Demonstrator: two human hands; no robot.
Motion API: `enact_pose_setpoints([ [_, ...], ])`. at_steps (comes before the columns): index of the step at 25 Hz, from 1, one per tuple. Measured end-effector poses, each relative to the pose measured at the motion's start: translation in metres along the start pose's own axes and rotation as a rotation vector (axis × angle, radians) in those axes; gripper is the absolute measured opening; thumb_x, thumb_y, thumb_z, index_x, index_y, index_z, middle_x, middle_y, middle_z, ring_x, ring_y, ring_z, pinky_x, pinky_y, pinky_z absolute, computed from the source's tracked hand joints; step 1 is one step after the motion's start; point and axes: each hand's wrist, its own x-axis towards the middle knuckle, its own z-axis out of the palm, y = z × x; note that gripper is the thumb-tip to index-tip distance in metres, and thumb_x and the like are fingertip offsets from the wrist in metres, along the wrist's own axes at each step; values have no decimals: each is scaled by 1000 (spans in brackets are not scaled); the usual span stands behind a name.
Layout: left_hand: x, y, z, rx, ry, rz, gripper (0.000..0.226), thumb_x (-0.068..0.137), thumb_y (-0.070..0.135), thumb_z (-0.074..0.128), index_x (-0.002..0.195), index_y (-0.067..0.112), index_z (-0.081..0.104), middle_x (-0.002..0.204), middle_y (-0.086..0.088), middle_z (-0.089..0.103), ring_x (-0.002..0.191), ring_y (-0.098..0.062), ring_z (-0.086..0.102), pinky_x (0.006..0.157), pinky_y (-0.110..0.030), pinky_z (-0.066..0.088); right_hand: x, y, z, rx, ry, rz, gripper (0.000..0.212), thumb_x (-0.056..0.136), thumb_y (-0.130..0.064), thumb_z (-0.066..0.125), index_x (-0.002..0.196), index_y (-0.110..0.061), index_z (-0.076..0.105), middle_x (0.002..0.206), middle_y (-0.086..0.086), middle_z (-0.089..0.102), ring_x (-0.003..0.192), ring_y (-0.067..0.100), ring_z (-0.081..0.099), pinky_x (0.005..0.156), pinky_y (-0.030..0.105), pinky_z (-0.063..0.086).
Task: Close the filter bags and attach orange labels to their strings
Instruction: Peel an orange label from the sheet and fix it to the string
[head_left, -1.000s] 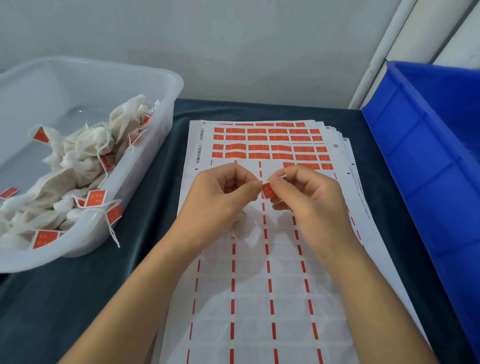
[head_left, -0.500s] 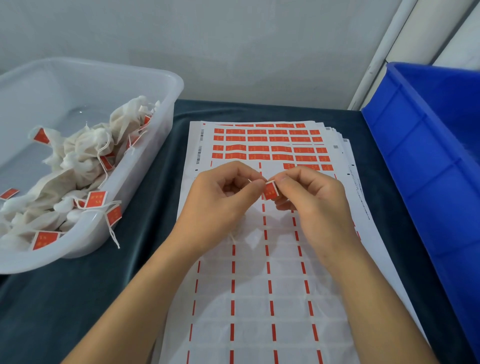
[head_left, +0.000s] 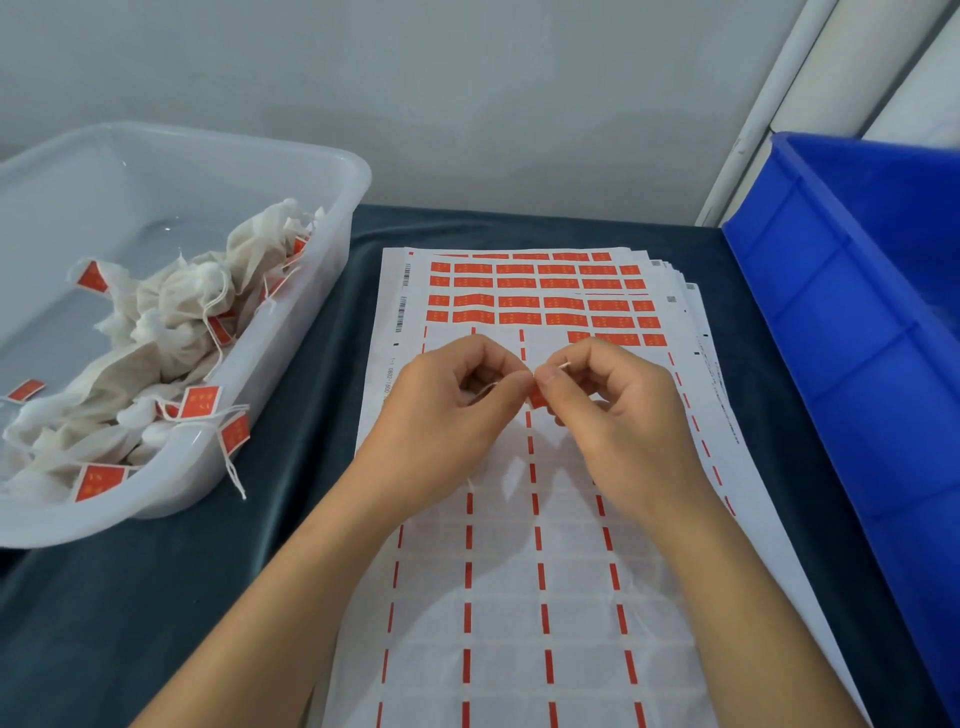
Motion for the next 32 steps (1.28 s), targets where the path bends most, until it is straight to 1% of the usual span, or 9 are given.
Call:
enact_pose_setpoints([
  [2, 0, -1, 0, -2, 7, 0, 10, 97, 34, 69, 88, 34, 70, 86, 20, 71, 85, -2, 67, 68, -13, 54, -1, 0, -1, -10, 20, -22, 12, 100, -27, 65, 90, -33, 69, 85, -19, 72, 90, 7, 69, 74, 18, 57],
  [7, -2, 0, -4, -81, 33, -17, 17, 97, 22, 68, 82, 28, 71, 80, 13, 71, 77, -5, 66, 69, -12, 55, -1, 3, 2, 21, -64, 12, 4, 99, -32, 66, 98, -34, 70, 90, -19, 73, 92, 7, 70, 77, 27, 61],
  [10, -2, 1, -7, -156, 35, -62, 19, 97, 17, 67, 80, 24, 71, 73, 11, 68, 67, -3, 61, 65, -13, 53, -1, 2, 3, -54, -67, -17, 5, 96, -34, 70, 96, -39, 70, 89, -24, 73, 89, 2, 71, 74, 19, 58],
  [12, -3, 3, -7, -186, 35, -87, 20, 98, 17, 67, 80, 23, 71, 71, 12, 67, 64, 0, 60, 63, -12, 50, -1, 2, 2, -26, -67, -16, 6, 96, -34, 69, 96, -40, 71, 89, -24, 74, 89, 3, 72, 75, 21, 59],
  [21, -10, 9, -7, -62, -12, -68, 10, 99, 29, 69, 89, 31, 69, 85, 18, 69, 83, -1, 64, 71, -15, 51, -3, 0, 3, 12, -14, 4, 9, 98, -24, 70, 96, -32, 73, 89, -15, 73, 91, 11, 71, 77, 39, 65],
  [23, -13, 9, -15, 87, -15, -46, 5, 96, 40, 71, 95, 38, 67, 92, 22, 66, 90, 1, 63, 74, -13, 47, -3, -2, 2, 6, 25, -14, 9, 98, -25, 71, 94, -33, 73, 90, -17, 73, 92, 10, 69, 77, 37, 64],
  [26, -24, 7, -31, 378, 5, -26, 14, 95, 50, 70, 106, 45, 64, 102, 25, 61, 95, 0, 60, 77, -12, 44, -4, -11, 1, 4, 57, -57, 5, 97, -28, 71, 95, -33, 72, 91, -17, 72, 93, 10, 67, 74, 27, 63],
  [29, -41, 17, -43, 334, 114, -40, 11, 95, 43, 72, 104, 44, 67, 95, 26, 62, 88, 3, 63, 67, -8, 49, -6, -28, 4, -30, -3, -112, 5, 97, -29, 70, 95, -33, 70, 91, -20, 71, 93, 6, 68, 78, 18, 59],
  [32, -60, 31, -66, 315, 333, 108, 13, 93, 32, 75, 105, 38, 71, 93, 24, 66, 91, 8, 64, 72, -7, 53, -9, -56, 7, -86, -116, -204, 6, 96, -30, 68, 93, -35, 68, 88, -23, 71, 89, 4, 70, 74, 12, 57],
])
